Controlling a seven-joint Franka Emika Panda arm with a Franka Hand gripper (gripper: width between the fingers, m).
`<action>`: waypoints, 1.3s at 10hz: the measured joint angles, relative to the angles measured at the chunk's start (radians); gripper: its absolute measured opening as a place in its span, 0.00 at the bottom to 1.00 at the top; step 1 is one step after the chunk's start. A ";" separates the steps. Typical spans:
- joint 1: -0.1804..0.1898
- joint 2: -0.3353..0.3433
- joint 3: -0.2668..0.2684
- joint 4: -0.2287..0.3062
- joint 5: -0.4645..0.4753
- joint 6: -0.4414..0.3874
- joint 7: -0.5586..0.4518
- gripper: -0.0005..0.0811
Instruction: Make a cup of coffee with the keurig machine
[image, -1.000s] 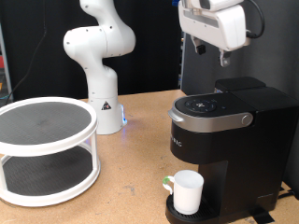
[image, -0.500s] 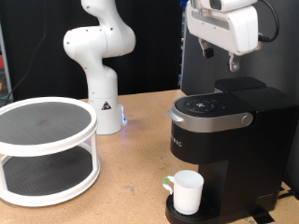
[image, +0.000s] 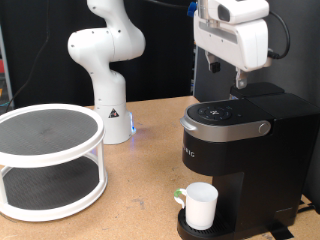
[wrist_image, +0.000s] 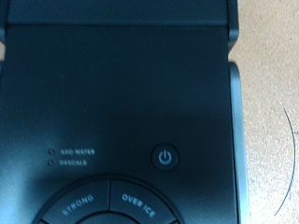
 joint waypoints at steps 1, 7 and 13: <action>-0.001 0.000 0.000 -0.019 -0.002 0.030 0.000 0.99; 0.000 -0.019 0.005 -0.170 0.002 0.225 -0.005 0.44; 0.008 -0.027 0.012 -0.241 0.003 0.345 0.009 0.01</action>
